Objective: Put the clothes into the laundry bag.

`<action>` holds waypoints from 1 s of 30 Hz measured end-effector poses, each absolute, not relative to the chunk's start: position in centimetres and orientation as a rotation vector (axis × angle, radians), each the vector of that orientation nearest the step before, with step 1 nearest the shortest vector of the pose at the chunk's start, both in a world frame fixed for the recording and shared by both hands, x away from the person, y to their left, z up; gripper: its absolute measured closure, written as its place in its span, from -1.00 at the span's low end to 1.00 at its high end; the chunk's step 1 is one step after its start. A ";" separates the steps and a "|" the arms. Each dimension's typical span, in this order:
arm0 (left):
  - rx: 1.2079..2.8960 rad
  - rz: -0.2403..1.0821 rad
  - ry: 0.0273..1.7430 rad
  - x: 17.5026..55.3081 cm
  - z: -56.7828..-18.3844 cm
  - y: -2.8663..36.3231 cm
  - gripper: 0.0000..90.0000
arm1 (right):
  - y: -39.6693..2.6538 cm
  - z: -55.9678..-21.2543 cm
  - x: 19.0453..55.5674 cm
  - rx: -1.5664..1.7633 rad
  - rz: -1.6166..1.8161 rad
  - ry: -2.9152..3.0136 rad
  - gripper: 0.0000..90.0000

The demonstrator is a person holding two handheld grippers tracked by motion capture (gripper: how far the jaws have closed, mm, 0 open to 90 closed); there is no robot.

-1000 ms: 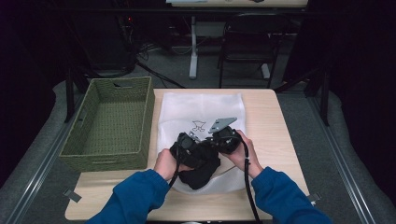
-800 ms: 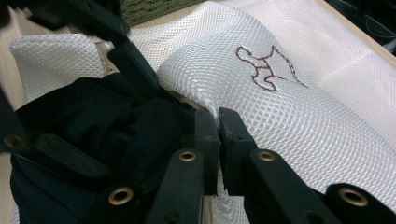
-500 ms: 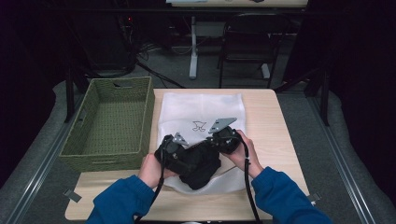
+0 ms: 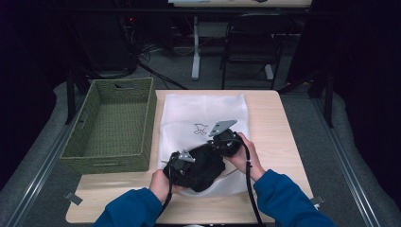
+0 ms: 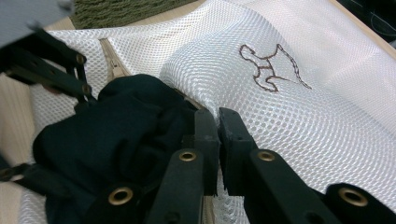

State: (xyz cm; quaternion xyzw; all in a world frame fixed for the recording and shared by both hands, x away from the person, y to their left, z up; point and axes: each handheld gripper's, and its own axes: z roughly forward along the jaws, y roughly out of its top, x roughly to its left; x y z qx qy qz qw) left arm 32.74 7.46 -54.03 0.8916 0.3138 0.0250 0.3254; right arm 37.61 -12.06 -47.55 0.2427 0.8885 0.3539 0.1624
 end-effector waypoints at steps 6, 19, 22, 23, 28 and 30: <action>2.243 0.062 0.819 32.8 -54.8 7.4 0.52 | -12.0 -47.3 37.4 0.676 1.021 2.526 0.94; 2.124 0.172 0.818 34.2 -53.0 6.0 0.72 | -12.1 -46.3 37.1 0.675 1.101 2.508 0.95; 2.081 0.129 0.815 35.3 -53.7 6.0 0.69 | -12.2 -46.1 37.0 0.682 1.129 2.511 0.94; 2.082 0.118 0.833 35.5 -54.1 6.0 0.65 | -12.2 -46.2 37.1 0.685 1.120 2.522 0.94; 2.135 0.096 0.828 35.6 -54.9 6.4 0.35 | -12.4 -47.2 37.4 0.702 1.069 2.556 0.94; 2.174 0.127 0.823 35.4 -54.4 6.4 0.12 | -12.8 -47.3 37.5 0.720 1.067 2.557 0.94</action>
